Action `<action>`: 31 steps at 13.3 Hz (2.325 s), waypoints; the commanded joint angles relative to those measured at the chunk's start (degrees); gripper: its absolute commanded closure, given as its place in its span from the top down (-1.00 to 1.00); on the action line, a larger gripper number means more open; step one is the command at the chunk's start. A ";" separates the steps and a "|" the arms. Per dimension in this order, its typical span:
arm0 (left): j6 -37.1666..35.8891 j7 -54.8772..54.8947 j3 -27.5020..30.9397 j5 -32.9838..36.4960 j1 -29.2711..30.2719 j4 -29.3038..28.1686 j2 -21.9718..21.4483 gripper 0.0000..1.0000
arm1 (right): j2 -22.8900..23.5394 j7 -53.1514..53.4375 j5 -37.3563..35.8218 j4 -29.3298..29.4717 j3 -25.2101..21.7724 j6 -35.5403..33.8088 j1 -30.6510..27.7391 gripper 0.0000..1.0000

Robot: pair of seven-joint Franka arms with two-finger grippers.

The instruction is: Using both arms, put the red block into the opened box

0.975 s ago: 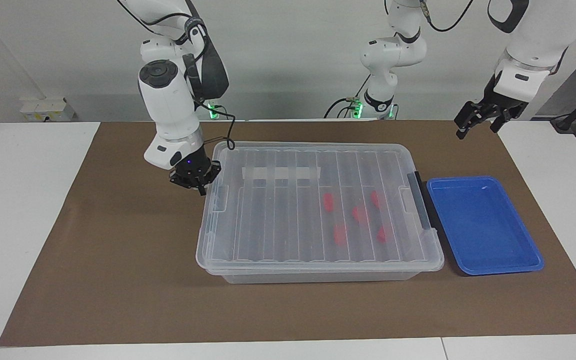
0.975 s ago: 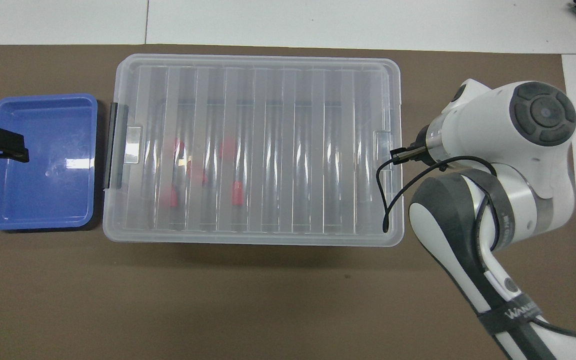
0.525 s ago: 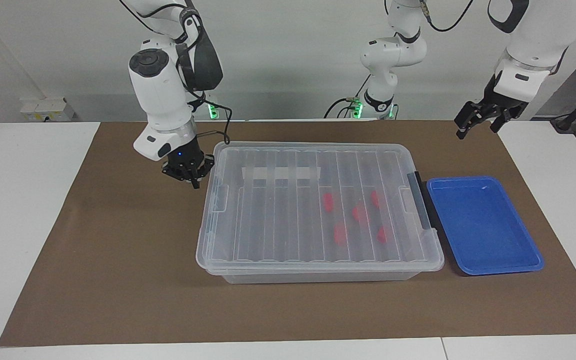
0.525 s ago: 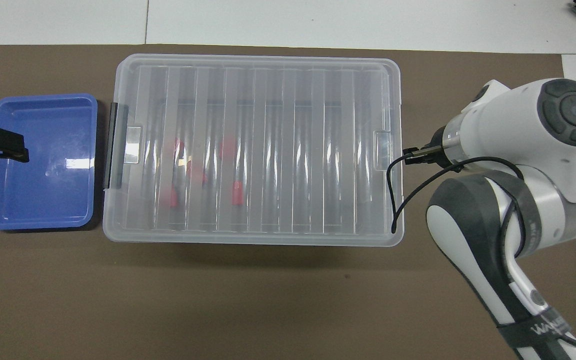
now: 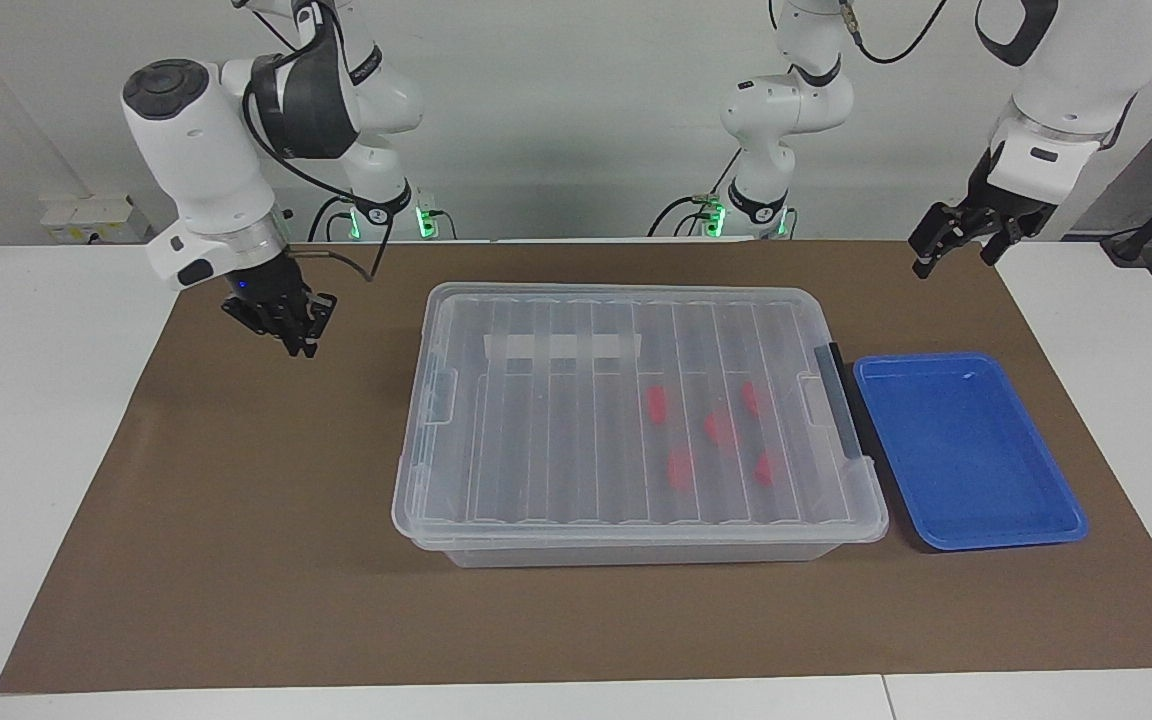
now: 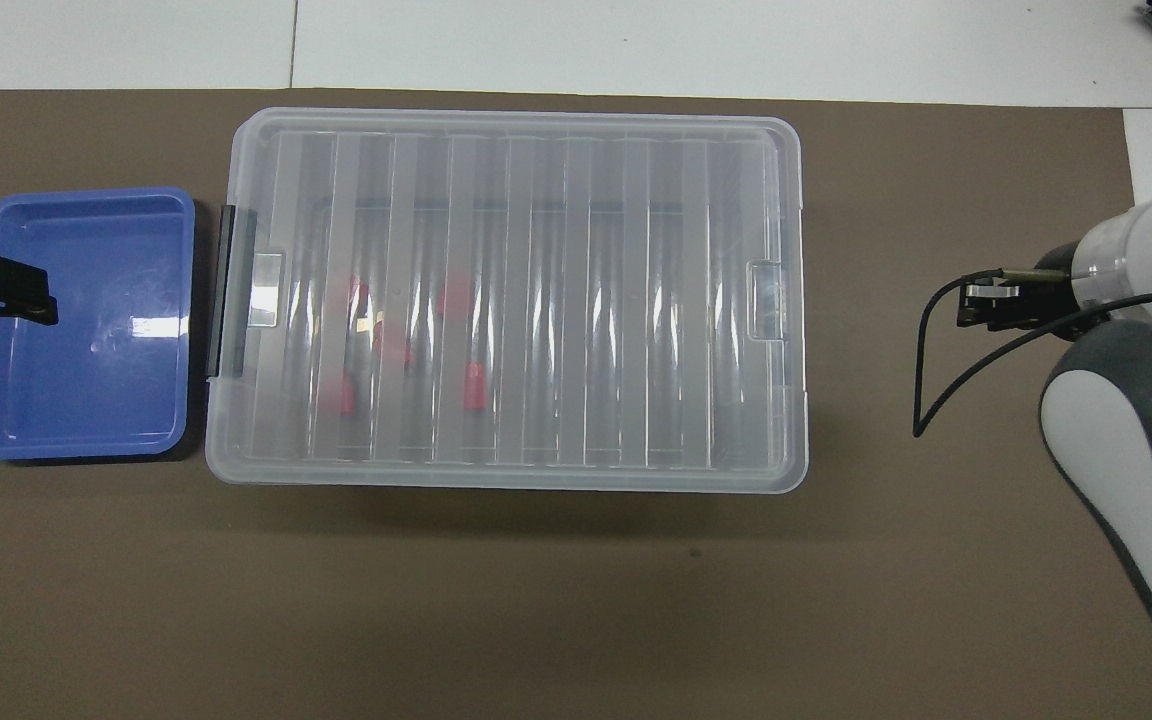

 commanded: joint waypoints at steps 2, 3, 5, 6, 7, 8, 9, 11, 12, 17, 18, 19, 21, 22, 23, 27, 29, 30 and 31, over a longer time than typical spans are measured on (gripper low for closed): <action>0.38 0.42 0.12 -0.34 0.27 -1.51 -1.38 1.00 | -0.66 1.51 -0.94 6.89 0.41 -8.84 -2.31 1.00; 0.38 0.42 0.12 -0.34 0.27 -1.51 -1.38 1.00 | -0.57 1.42 -0.94 8.21 0.07 -10.25 -2.31 1.00; 0.38 0.42 0.12 -0.34 0.27 -1.51 -1.38 1.00 | 0.21 1.42 -0.76 12.33 0.24 -12.80 -2.66 1.00; 0.38 0.42 0.12 -0.34 0.27 -1.51 -1.38 1.00 | 0.57 1.42 -0.94 14.96 0.15 -14.55 -2.75 1.00; 0.38 0.42 0.12 -0.34 0.27 -1.51 -1.38 1.00 | 1.62 1.42 -1.03 17.25 0.15 -16.75 -2.66 1.00; 0.38 0.42 0.12 -0.34 0.27 -1.51 -1.38 1.00 | 2.50 1.51 -1.03 19.45 0.15 -19.12 -2.40 1.00; 0.38 0.42 0.12 -0.34 0.27 -1.51 -1.38 1.00 | 3.20 1.51 -1.64 20.87 0.15 -20.80 -1.87 1.00; 0.38 0.42 0.12 -0.34 0.27 -1.51 -1.38 1.00 | 3.30 2.46 -3.31 21.23 0.76 -21.34 -1.08 1.00; 0.38 0.42 0.12 -0.34 0.27 -1.51 -1.38 1.00 | 3.38 3.52 -3.40 21.06 0.94 -21.43 -0.90 1.00; 0.38 0.42 0.12 -0.34 0.27 -1.51 -1.38 1.00 | 1.28 4.14 -3.05 16.49 1.12 -21.34 -0.82 1.00; 0.38 0.42 0.21 -0.34 0.27 -1.51 -1.38 1.00 | 0.75 4.14 -3.05 15.62 1.12 -20.73 -0.82 1.00; 0.38 0.42 0.12 -0.34 0.27 -1.51 -1.38 1.00 | 0.40 4.14 -3.05 14.65 1.12 -20.38 -0.81 1.00; 0.38 0.42 0.12 -0.34 0.27 -1.51 -1.38 1.00 | -1.09 5.28 -3.05 12.54 1.12 -19.76 -0.73 1.00; 0.38 0.42 0.12 -0.34 0.27 -1.51 -1.38 1.00 | -2.23 5.81 -3.05 10.79 1.12 -18.45 -0.73 1.00; 0.38 0.42 0.12 -0.34 0.27 -1.51 -1.38 1.00 | -3.28 5.81 -3.05 9.03 1.12 -17.22 -0.73 1.00; 0.38 0.42 0.12 -0.34 0.27 -1.51 -1.38 1.00 | -5.58 6.17 -3.05 5.94 1.12 -15.80 -0.11 1.00; 0.38 0.42 0.12 -0.34 0.27 -1.51 -1.38 1.00 | -4.88 5.90 -2.44 6.72 1.12 -15.02 -0.11 1.00; 0.38 0.42 0.12 -0.34 0.27 -1.51 -1.38 1.00 | -4.79 5.73 -2.35 6.90 1.12 -15.01 -0.11 1.00; 0.38 0.42 0.12 -0.34 0.27 -1.51 -1.38 1.00 | -4.61 5.64 -2.26 7.25 1.12 -15.19 -0.11 1.00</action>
